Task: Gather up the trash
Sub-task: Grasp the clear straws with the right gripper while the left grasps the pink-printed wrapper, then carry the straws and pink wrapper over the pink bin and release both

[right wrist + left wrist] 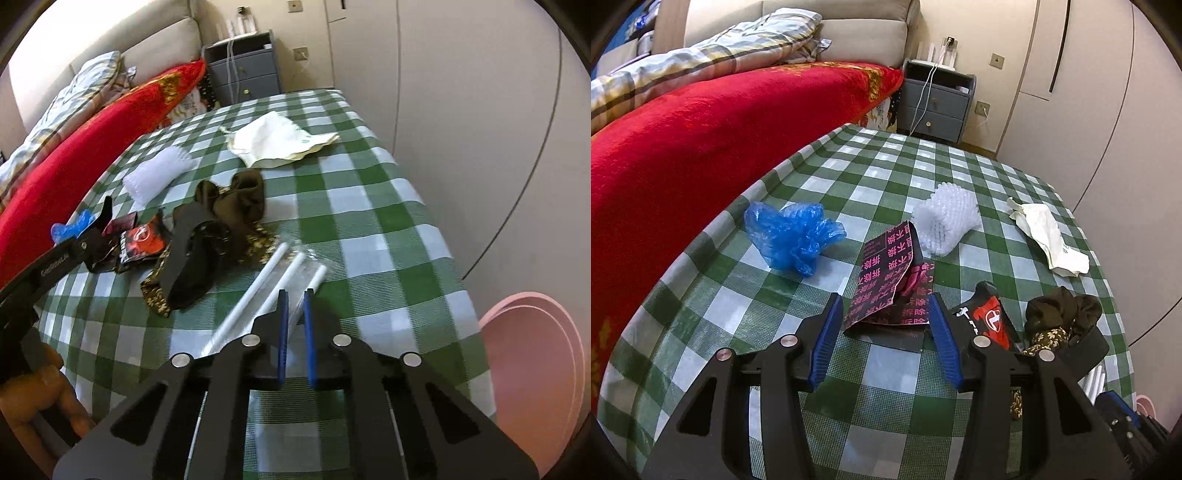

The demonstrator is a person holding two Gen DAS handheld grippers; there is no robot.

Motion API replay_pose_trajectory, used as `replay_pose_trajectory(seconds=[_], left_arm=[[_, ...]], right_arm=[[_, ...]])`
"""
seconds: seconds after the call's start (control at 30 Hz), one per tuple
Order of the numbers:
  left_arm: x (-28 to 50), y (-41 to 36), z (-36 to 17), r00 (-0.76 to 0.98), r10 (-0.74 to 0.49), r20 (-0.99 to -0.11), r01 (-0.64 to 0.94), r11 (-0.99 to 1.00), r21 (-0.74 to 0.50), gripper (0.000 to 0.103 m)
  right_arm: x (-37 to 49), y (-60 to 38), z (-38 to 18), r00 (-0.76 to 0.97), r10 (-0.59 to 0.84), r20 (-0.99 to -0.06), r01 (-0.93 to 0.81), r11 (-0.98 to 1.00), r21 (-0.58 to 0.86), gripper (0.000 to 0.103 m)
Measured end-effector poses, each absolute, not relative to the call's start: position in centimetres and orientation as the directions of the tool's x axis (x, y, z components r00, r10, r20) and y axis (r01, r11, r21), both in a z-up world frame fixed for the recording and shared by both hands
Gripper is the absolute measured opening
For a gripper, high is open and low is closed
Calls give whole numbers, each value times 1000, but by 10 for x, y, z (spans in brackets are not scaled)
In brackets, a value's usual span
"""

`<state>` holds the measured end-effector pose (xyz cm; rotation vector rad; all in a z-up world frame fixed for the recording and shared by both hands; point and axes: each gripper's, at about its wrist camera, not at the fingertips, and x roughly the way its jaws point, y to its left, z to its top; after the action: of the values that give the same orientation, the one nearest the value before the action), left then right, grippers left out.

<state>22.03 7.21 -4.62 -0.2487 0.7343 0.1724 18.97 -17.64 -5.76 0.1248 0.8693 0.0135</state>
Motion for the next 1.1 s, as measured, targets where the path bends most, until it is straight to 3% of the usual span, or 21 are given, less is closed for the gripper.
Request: replay_pose_trajectory(seconds=[0.07, 0.17, 0.23, 0.27, 0.5, 0.57, 0.6, 0.67, 0.7, 0.83, 1.1], left_arm=[[220, 73, -47, 729, 61, -682, -243, 955, -173, 40], [221, 78, -49, 717, 42, -695, -246, 949, -196, 13], [219, 79, -49, 717, 45, -695, -254, 946, -200, 6], [218, 78, -48, 718, 47, -694, -254, 947, -198, 2], [219, 81, -50, 718, 56, -694, -271, 940, -205, 3], [220, 83, -53, 711, 52, -702, -277, 937, -212, 6], [220, 83, -54, 711, 50, -701, -277, 937, -215, 13], [221, 81, -53, 716, 52, -696, -273, 939, -210, 29], [221, 79, -52, 720, 53, -692, -269, 940, -208, 32], [222, 75, -51, 722, 44, -691, -255, 944, -207, 32], [224, 76, -47, 738, 31, -674, -246, 943, -226, 32]], right_arm=[[189, -181, -56, 653, 73, -754, 50, 989, 139, 9], [186, -186, -52, 668, 89, -739, 64, 982, 176, 21], [183, -186, -49, 679, 82, -729, 70, 982, 176, 48], [182, -185, -49, 680, 81, -729, 68, 983, 172, 52], [180, -178, -60, 641, 64, -765, 70, 987, 141, 54], [179, -177, -62, 644, 47, -764, 71, 990, 121, 52], [178, -177, -62, 645, 38, -764, 74, 991, 112, 49], [177, -177, -63, 647, 32, -762, 76, 991, 106, 39], [177, -177, -63, 648, 29, -761, 76, 992, 103, 30], [178, -178, -63, 646, 44, -762, 63, 992, 112, 9], [175, -176, -56, 663, 76, -745, 30, 991, 129, 6]])
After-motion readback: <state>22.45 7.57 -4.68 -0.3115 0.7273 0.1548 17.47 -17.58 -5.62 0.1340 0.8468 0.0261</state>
